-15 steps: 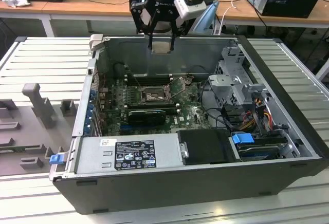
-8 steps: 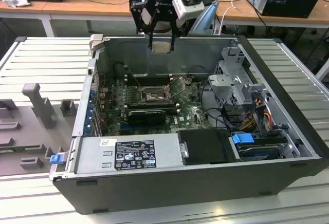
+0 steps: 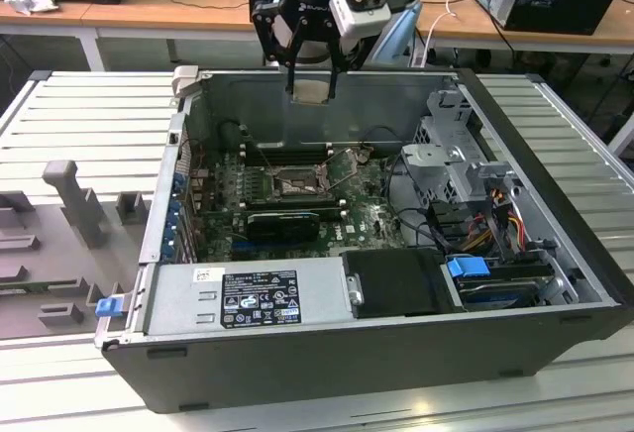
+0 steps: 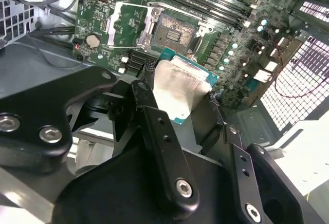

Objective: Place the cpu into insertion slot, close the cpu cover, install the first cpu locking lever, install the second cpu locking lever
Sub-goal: 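Place the cpu into insertion slot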

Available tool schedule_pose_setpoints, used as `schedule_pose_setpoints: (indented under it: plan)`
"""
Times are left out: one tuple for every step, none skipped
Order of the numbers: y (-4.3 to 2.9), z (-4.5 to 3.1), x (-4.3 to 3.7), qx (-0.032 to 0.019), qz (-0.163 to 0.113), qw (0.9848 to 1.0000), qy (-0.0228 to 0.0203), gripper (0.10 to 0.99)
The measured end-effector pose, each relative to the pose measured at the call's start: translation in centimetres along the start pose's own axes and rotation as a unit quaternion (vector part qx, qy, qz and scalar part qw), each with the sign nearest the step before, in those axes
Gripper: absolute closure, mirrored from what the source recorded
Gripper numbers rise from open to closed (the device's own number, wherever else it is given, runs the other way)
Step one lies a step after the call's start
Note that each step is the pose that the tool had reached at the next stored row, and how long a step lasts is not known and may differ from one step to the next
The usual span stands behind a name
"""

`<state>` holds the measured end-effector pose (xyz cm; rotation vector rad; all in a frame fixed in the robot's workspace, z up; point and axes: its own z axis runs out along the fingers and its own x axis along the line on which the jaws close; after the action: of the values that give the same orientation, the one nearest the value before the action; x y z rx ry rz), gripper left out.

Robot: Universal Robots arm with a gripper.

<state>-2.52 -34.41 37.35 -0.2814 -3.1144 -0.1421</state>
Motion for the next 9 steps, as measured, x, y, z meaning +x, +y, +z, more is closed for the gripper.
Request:
schedule_pose_setpoints:
  plan:
    - [0.0, 0.0, 0.0, -0.0001, 0.004, 1.0, -0.0004, 0.557]
    - [0.0, 0.0, 0.0, -0.0002, 0.006, 1.0, -0.0006, 0.557]
    - [0.0, 0.0, 0.0, -0.0002, 0.008, 1.0, -0.0008, 0.557]
    - [0.0, 0.0, 0.0, -0.0002, 0.01, 0.9999, -0.0009, 0.557]
    - [0.0, 0.0, 0.0, -0.0003, 0.012, 0.9999, -0.0011, 0.557]
    - [0.0, 0.0, 0.0, -0.0003, 0.014, 0.9999, -0.0013, 0.557]
    - [0.0, 0.0, 0.0, -0.0003, 0.016, 0.9999, -0.0015, 0.557]
    - [0.0, 0.0, 0.0, -0.0004, 0.018, 0.9998, -0.0016, 0.557]
    - [0.0, 0.0, 0.0, -0.0004, 0.02, 0.9998, -0.0018, 0.557]
